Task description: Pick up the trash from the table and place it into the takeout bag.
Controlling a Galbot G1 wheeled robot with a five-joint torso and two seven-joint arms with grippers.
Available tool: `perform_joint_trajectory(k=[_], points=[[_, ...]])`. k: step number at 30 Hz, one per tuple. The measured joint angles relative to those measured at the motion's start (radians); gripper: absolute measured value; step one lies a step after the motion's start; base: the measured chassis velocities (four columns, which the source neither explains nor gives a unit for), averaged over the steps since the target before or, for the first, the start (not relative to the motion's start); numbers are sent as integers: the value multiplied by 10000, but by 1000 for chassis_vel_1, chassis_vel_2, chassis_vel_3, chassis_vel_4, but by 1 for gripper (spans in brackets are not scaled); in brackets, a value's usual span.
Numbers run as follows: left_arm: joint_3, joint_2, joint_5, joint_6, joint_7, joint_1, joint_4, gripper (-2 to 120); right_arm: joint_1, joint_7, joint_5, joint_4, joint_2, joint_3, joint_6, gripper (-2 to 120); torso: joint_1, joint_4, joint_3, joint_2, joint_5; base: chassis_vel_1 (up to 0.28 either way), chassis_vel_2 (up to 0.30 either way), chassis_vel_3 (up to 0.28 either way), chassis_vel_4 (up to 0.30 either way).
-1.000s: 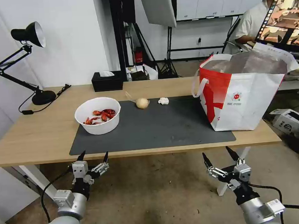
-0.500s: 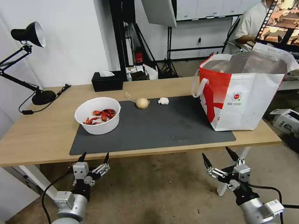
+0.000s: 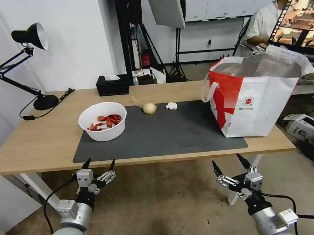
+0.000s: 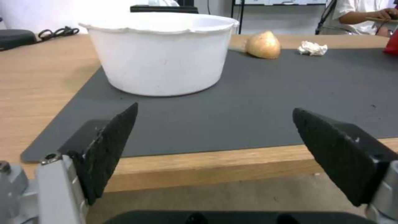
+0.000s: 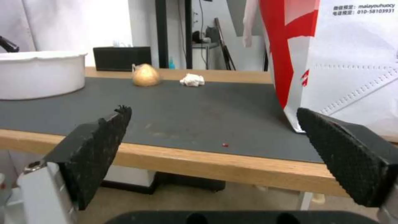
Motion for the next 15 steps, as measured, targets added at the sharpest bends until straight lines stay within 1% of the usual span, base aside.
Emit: perform_joint_trajectory(k=[15], points=[[46, -29, -25, 26, -1, -23, 54, 100, 5, -9, 10, 5, -36, -13, -39, 100, 0, 0, 0, 0, 0, 0, 0, 0, 0]])
